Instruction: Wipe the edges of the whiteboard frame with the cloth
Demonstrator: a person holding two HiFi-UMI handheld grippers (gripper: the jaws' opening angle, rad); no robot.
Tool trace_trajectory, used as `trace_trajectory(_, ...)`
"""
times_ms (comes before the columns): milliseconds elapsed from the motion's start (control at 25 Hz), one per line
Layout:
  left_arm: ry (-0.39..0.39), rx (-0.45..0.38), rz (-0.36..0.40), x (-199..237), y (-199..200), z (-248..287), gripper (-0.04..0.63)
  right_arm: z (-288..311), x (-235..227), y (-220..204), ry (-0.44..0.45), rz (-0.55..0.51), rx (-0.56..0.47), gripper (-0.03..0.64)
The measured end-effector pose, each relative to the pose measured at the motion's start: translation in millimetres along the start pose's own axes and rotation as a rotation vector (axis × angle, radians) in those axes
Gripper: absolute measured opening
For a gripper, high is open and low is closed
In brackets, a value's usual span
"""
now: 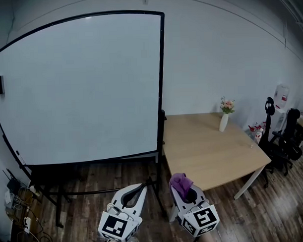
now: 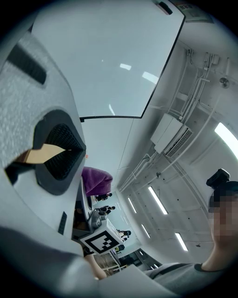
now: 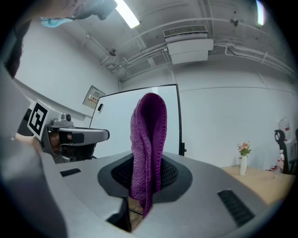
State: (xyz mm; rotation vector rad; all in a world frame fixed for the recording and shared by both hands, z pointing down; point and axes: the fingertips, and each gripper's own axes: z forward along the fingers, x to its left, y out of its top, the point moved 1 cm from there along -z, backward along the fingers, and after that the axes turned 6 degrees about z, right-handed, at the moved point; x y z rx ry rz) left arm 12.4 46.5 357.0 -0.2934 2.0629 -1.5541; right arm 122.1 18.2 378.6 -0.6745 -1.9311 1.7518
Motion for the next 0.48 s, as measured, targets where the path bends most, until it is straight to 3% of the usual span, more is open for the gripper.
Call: trace_trajectory(480,0.012,0.003,-0.002,4.4,-0.6,-5.0,0.017,3.6,8.6,0.2,0.017,0.008,-0.007,0.074)
